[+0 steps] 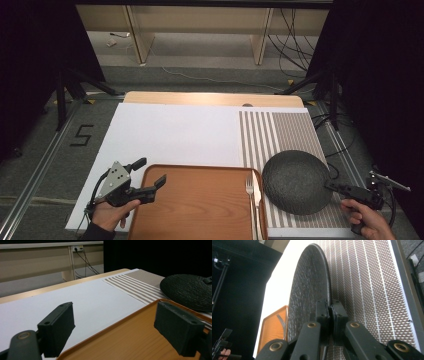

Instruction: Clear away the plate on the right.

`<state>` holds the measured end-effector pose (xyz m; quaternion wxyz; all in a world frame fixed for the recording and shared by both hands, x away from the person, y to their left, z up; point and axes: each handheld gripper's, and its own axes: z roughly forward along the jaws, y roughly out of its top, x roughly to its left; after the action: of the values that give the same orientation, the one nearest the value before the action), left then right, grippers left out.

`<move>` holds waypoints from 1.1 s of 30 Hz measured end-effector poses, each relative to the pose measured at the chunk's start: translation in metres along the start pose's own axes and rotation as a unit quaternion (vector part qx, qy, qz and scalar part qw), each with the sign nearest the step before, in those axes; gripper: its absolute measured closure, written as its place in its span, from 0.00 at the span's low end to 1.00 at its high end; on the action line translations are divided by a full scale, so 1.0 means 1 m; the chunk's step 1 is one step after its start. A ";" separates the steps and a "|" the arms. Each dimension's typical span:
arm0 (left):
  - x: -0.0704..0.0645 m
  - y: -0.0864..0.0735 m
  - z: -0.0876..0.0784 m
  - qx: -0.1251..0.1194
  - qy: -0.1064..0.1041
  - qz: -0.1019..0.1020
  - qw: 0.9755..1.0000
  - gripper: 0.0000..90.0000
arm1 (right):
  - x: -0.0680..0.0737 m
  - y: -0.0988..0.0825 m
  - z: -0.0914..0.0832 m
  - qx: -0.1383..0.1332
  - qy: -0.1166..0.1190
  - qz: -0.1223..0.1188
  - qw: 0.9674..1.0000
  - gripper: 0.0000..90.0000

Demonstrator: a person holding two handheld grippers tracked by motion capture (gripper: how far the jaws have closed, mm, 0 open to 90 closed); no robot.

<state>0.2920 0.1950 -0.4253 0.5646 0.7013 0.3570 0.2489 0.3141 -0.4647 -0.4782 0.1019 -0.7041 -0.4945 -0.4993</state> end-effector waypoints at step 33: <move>0.001 0.000 -0.001 0.000 0.002 -0.001 1.000 0.18 | 0.009 -0.002 -0.008 -0.042 0.010 0.011 0.999 0.96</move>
<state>0.2920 0.1960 -0.4250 0.5646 0.7002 0.3588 0.2494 0.3083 -0.4633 -0.4678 0.0820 -0.7083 -0.4642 -0.5254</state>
